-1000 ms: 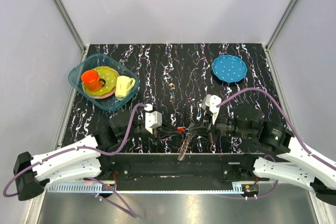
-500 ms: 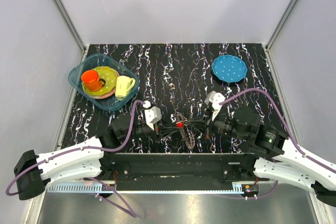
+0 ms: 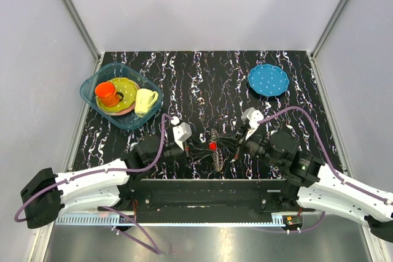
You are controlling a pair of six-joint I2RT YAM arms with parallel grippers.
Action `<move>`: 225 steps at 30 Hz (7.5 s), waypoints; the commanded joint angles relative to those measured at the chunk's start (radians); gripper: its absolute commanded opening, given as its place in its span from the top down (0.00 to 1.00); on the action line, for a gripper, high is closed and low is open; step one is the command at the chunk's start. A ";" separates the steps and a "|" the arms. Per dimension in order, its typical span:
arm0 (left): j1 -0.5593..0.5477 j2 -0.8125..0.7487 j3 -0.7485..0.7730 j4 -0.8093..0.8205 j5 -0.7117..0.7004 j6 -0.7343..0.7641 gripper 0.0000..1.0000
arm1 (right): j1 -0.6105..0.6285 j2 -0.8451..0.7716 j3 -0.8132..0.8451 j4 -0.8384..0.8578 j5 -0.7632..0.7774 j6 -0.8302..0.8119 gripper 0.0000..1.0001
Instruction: Remove the keys from the keyring
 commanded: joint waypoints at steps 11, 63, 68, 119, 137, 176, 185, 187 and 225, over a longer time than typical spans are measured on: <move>-0.005 0.006 -0.022 0.131 0.005 -0.035 1.00 | -0.002 0.005 -0.090 0.318 0.086 0.088 1.00; 0.126 -0.151 0.263 -0.336 0.283 0.069 0.57 | -0.002 -0.049 -0.217 0.525 -0.282 -0.004 1.00; 0.162 -0.131 0.251 -0.282 0.333 0.041 0.57 | -0.003 -0.019 -0.192 0.507 -0.303 -0.055 1.00; 0.211 -0.003 0.490 -0.880 0.301 0.308 1.00 | -0.012 0.010 0.090 -0.142 -0.221 -0.099 0.63; 0.210 0.103 0.707 -1.265 0.315 0.417 1.00 | -0.024 0.290 0.308 -0.336 -0.477 -0.368 0.61; 0.210 0.098 0.673 -1.230 0.422 0.406 1.00 | -0.107 0.429 0.190 -0.026 -0.702 -0.349 0.68; 0.210 0.098 0.670 -1.224 0.425 0.405 1.00 | -0.107 0.445 0.190 0.005 -0.742 -0.343 0.71; 0.211 0.098 0.668 -1.222 0.424 0.405 1.00 | -0.107 0.452 0.188 0.014 -0.747 -0.340 0.75; 0.211 0.084 0.671 -1.232 0.410 0.406 1.00 | -0.121 0.413 0.190 -0.018 -0.721 -0.329 0.71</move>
